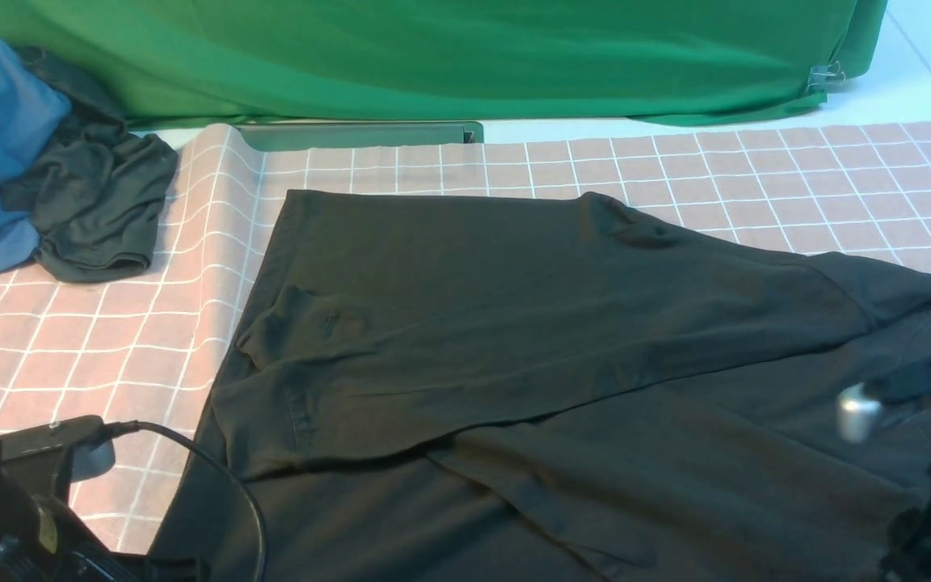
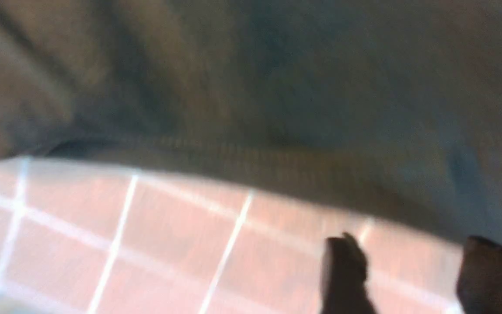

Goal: Fold a long-sleeved shirt over a pink coffee tablecloth.
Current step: 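Grasp the near edge of the shirt at its hem and shoulder corners, then fold the black garment in half by bringing its near edge over to the far edge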

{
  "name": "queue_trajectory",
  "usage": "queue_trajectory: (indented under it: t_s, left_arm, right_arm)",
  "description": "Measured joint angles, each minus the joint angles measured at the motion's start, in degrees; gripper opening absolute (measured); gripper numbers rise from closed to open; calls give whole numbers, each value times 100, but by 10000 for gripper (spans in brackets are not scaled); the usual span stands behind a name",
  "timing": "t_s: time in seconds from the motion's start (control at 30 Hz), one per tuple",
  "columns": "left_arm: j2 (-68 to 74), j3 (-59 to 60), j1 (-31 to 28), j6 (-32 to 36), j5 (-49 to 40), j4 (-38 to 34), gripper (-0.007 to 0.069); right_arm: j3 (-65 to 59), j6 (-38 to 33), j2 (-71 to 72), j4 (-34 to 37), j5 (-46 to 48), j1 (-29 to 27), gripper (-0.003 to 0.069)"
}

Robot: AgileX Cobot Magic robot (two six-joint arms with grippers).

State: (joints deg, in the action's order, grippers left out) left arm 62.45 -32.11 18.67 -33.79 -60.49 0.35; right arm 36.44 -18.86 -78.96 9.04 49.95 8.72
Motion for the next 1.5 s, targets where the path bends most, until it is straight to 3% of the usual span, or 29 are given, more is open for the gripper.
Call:
queue_trajectory:
  t_s: [0.17, 0.33, 0.43, 0.5, 0.57, 0.67, 1.1, 1.3, 1.5]
  left_arm:
    - [0, 0, 0, 29, 169, 0, 31]
    - [0, 0, 0, 83, 208, 0, 31]
    - [0, 0, 0, 83, 256, 0, 31]
    - [0, -4, 0, 83, 277, -35, 31]
    - [0, -125, 0, 84, 196, -35, 31]
    - [0, -441, 0, 84, 88, -35, 31]
    - [517, -2012, 0, -190, -17, 105, 31]
    - [1374, -2980, -307, -201, 167, 162, 31]
    - [2574, -4182, -917, 245, 317, -351, 31]
  right_arm:
    - [-142, 952, -242, -904, -795, 655, 543]
    - [-129, 1418, -651, -1324, -849, 771, 554]
    - [-81, 1438, -766, -1280, -807, 772, 480]
    - [-68, 1433, -812, -1193, -760, 783, 393]
    - [-63, 1418, -817, -1109, -706, 803, 174]
    - [-36, 1418, -736, -1142, -658, 803, 62]
    - [907, 1387, -119, -1388, 249, 727, 49]
    - [1720, 1099, -170, -1370, 345, 127, 49]
    - [2703, 636, -849, -1012, 432, -566, 49]
